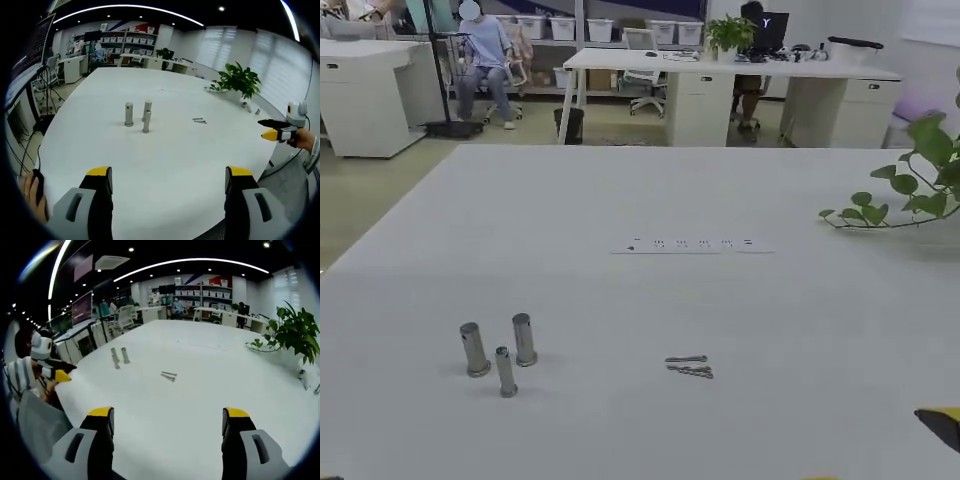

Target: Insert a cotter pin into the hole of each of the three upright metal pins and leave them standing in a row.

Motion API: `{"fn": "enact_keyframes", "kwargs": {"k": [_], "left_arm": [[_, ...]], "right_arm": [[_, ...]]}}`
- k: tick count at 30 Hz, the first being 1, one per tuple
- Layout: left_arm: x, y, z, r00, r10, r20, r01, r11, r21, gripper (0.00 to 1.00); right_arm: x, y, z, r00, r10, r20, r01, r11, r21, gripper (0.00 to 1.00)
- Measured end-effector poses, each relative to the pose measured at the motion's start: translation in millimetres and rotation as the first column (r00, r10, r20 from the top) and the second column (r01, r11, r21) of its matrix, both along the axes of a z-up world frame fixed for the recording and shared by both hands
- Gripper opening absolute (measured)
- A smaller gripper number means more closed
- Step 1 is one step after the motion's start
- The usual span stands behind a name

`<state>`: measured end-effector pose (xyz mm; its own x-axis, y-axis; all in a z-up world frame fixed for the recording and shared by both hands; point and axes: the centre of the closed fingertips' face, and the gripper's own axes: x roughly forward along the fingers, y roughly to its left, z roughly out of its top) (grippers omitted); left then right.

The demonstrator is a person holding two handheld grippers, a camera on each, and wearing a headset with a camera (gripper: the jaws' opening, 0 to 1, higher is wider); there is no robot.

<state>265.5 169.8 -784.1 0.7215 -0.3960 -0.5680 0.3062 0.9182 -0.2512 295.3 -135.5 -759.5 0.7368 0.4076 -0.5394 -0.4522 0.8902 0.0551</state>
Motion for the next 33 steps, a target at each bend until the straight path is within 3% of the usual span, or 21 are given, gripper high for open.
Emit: {"fn": "enact_keyframes", "kwargs": {"k": [5,10,14,19,26,33], "left_arm": [[0.6,1.8,1.2,1.0,0.005,0.008,-0.005,1.0,0.008,0.93],[1.8,6.5,1.1,1.0,0.006,0.023,-0.007,0.999,0.051,0.91],[1.7,7.8,-0.3,1.0,0.027,0.006,-0.027,0.999,0.024,0.89],[1.9,9.3,-1.0,0.999,0.031,0.012,-0.032,0.999,0.032,0.88],[3.1,9.1,-0.9,1.0,0.02,0.023,-0.021,0.999,0.033,0.8],[5.5,10.4,-2.8,1.0,0.011,0.019,-0.012,0.999,0.04,0.8]], "right_arm": [[0.3,-2.4,-2.8,1.0,-0.007,-0.011,0.007,1.0,0.002,0.91],[0.6,-2.8,-3.3,1.0,-0.005,-0.013,0.005,1.0,0.012,0.91],[-0.6,-1.6,-5.6,1.0,0.004,-0.021,-0.004,1.0,0.015,0.9],[-1.1,0.6,-6.8,0.999,0.029,-0.024,-0.029,1.0,-0.002,0.9],[1.1,-1.3,-4.8,1.0,0.019,-0.018,-0.019,1.0,-0.006,0.88],[-0.6,-1.6,-6.2,0.999,0.019,-0.027,-0.019,1.0,-0.011,0.88]]}}
